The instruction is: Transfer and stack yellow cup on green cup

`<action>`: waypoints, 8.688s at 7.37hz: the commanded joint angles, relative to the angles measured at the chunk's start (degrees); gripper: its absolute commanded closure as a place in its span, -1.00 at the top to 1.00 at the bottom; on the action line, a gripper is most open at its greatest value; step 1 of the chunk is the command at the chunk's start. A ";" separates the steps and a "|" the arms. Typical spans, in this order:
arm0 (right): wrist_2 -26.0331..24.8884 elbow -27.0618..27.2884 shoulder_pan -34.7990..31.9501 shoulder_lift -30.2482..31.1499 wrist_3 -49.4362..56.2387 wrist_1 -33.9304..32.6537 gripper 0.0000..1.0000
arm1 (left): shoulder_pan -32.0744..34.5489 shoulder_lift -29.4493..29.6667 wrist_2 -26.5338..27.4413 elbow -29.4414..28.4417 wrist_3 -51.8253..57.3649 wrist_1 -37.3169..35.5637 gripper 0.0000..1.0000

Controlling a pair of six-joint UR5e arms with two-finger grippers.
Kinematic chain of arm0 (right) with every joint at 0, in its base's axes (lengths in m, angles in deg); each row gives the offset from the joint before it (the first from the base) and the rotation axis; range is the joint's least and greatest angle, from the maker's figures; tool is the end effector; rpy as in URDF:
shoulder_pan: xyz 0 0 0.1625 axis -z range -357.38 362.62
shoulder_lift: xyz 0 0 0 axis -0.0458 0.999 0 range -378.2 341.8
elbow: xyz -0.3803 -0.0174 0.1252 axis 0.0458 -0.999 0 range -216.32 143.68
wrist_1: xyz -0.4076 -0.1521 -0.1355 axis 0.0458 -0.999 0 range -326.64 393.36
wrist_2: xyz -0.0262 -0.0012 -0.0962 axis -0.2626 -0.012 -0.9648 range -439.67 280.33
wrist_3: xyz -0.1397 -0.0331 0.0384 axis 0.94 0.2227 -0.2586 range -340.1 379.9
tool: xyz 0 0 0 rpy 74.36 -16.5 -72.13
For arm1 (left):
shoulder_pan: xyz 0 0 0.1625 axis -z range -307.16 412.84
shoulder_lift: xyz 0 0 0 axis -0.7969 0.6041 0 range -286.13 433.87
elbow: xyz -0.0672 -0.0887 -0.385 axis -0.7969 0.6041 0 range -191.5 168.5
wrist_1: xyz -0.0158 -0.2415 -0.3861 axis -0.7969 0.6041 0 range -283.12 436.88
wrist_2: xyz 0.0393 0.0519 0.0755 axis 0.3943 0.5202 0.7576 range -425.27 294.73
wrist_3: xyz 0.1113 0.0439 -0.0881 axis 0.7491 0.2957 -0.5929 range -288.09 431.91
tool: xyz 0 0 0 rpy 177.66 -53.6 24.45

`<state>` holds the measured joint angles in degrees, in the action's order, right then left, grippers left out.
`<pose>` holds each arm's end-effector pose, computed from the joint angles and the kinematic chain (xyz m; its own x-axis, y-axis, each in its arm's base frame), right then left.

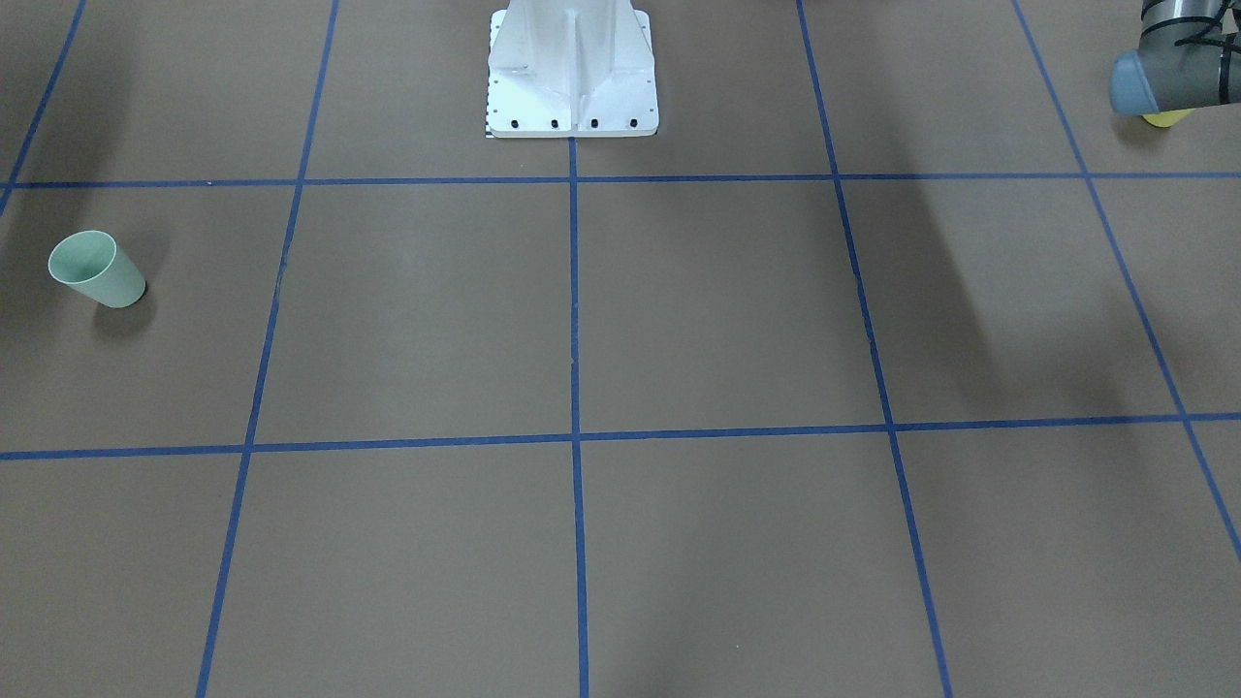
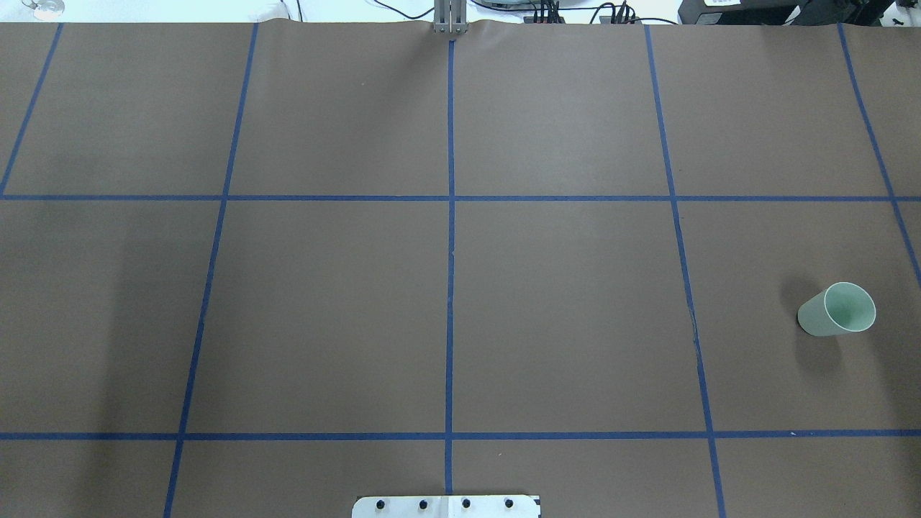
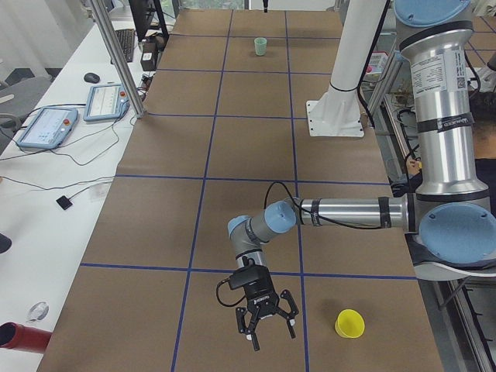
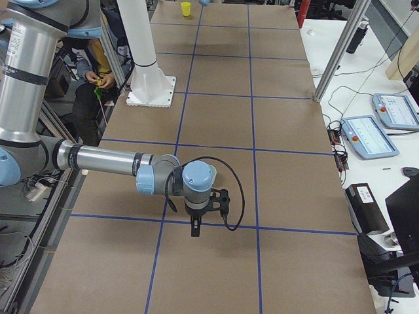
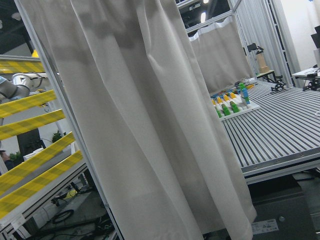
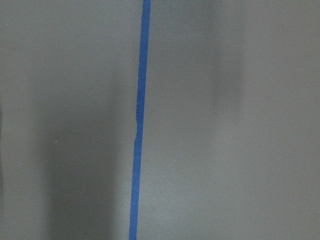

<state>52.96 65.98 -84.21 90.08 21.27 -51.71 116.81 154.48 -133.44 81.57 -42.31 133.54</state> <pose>0.0102 -0.4065 0.6996 0.7338 -0.0521 0.6774 0.0728 0.9973 -0.0021 -0.0131 -0.4029 0.7757 0.0086 -0.8854 0.4647 0.8043 0.2823 0.5229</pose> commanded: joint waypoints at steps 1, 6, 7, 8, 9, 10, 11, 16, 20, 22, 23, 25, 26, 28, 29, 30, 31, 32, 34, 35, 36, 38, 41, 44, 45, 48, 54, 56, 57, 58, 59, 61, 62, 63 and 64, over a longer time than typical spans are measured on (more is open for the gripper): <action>0.00 -0.09 0.00 0.00 -0.05 0.00 1.00 | -4.35 4.55 -10.09 -0.96 -8.62 -13.63 1.00; 0.00 0.00 0.09 -0.17 0.04 0.00 1.00 | -12.54 6.49 -29.63 -5.35 -18.84 -17.29 1.00; 0.00 0.00 0.00 -0.17 0.13 0.00 1.00 | -13.33 7.37 -31.22 -6.75 -20.07 -16.94 1.00; 0.00 0.00 0.00 -0.17 0.13 0.00 1.00 | -14.47 7.55 -32.63 -8.76 -21.74 -16.24 1.00; 0.00 -0.09 0.09 -0.17 0.13 0.00 1.00 | -14.83 7.72 -34.47 -10.09 -22.71 -14.67 1.00; 0.00 -0.09 0.00 -0.17 0.13 0.00 1.00 | -15.01 7.64 -35.01 -10.71 -25.50 -13.79 1.00; 0.00 -0.09 0.00 -0.17 0.13 0.00 1.00 | -15.10 7.64 -36.50 -12.46 -27.79 -12.12 1.00; 0.00 0.09 0.09 -0.17 0.13 0.09 1.00 | -15.36 4.58 -43.69 -23.19 -33.26 -2.53 1.00; 0.00 -0.17 0.09 -0.09 0.13 2.46 1.00 | -15.63 2.19 -52.92 -26.45 -32.91 -2.44 1.00; 0.00 -0.09 0.09 0.09 0.13 2.55 1.00 | -15.98 2.10 -54.26 -26.54 -32.91 -2.35 1.00; 0.00 -0.17 0.09 0.09 0.13 2.63 1.00 | -16.15 2.10 -55.40 -27.06 -32.83 -2.26 1.00; 0.00 -0.17 0.09 0.09 0.13 2.64 1.00 | -16.50 2.10 -57.07 -30.30 -32.83 0.97 1.00; 0.00 -0.09 0.09 0.00 0.13 2.72 1.00 | -16.77 2.10 -57.16 -31.54 -32.83 3.08 1.00; 0.00 -0.09 0.26 -0.09 0.13 2.72 1.00 | -17.29 2.01 -58.82 -32.07 -32.74 3.54 1.00; 0.09 -0.09 0.35 -0.17 0.13 2.72 1.00 | -17.73 2.01 -59.27 -32.07 -32.74 3.54 0.94; 0.09 -0.09 0.35 -0.17 0.13 2.72 1.00 | -18.17 2.01 -59.27 -32.07 -32.74 3.45 0.16; 0.09 -0.09 0.44 -0.26 0.04 2.72 1.00 | -18.26 2.01 -59.19 -32.07 -32.57 3.45 -0.32; 0.09 -0.09 0.44 -0.26 0.13 2.72 1.00 | -18.44 2.01 -59.01 -31.99 -31.95 3.45 -0.44; 0.18 -0.09 0.61 -0.35 0.04 2.81 1.00 | -18.61 1.75 -58.31 -31.81 -28.19 2.57 -0.48; 0.18 0.00 0.62 -0.52 0.04 2.81 1.00 | -18.61 1.58 -57.70 -31.55 -26.43 2.57 -0.51; 0.18 0.00 0.62 -0.96 0.04 2.72 1.00 | -18.53 0.79 -54.30 -30.07 -25.98 2.57 -0.51; 0.27 0.00 0.62 -1.40 -0.05 2.72 1.00 | -18.53 -3.59 -49.02 -24.62 -22.74 2.66 -0.51; 0.36 0.09 0.97 -1.40 -0.05 2.81 1.00 | -17.83 -5.02 -36.90 -23.73 -19.91 6.07 -0.51; 0.44 0.09 0.97 -2.37 -0.05 2.81 1.00 | -17.56 -6.43 -24.42 -23.73 -18.69 14.15 -0.54; 0.44 0.18 0.97 -2.46 -0.05 2.98 1.00 | -17.56 -6.16 -20.64 -23.73 -18.59 17.04 -0.54; 0.36 0.35 0.97 -2.81 -0.05 6.41 1.00 | -17.47 -5.90 -9.38 -23.12 -16.67 23.39 -0.57; -0.17 0.35 0.97 -3.51 -0.40 7.03 1.00 | -15.19 -5.81 5.92 -11.29 -5.52 30.61 -0.60; -0.17 0.09 0.97 -3.51 -0.40 7.03 1.00 | -15.19 -5.72 7.69 -3.55 1.59 33.92 -0.60; -0.17 -0.08 0.97 -3.43 -0.40 7.03 1.00 | -14.93 -5.55 8.31 -2.12 6.76 39.60 -0.60; -0.17 -0.09 0.97 -3.43 -0.49 6.94 1.00 | -14.23 -5.55 8.75 -2.10 12.64 48.01 -0.60; -0.17 -0.35 0.97 -3.43 -0.49 6.85 1.00 | -10.04 -5.55 8.93 -2.10 22.36 57.41 -0.59; 0.26 -0.79 0.97 -3.34 -0.58 6.85 1.00 | -3.34 -2.58 8.67 -2.37 47.56 78.94 -0.59; 0.35 -0.70 0.97 -3.34 -0.58 6.94 1.00 | -3.32 -1.95 8.49 -2.28 51.86 81.91 -0.60; 0.36 -0.70 0.97 -3.43 -0.58 6.94 1.00 | -3.32 -0.55 8.49 -1.93 56.60 84.63 -0.60; 0.36 -0.70 0.97 -3.43 -0.66 6.94 1.00 | -3.32 0.77 8.23 -1.75 64.48 91.88 -0.59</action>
<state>53.28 65.28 -83.24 86.69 20.67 -44.79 113.34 153.60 -124.97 79.56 13.31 217.97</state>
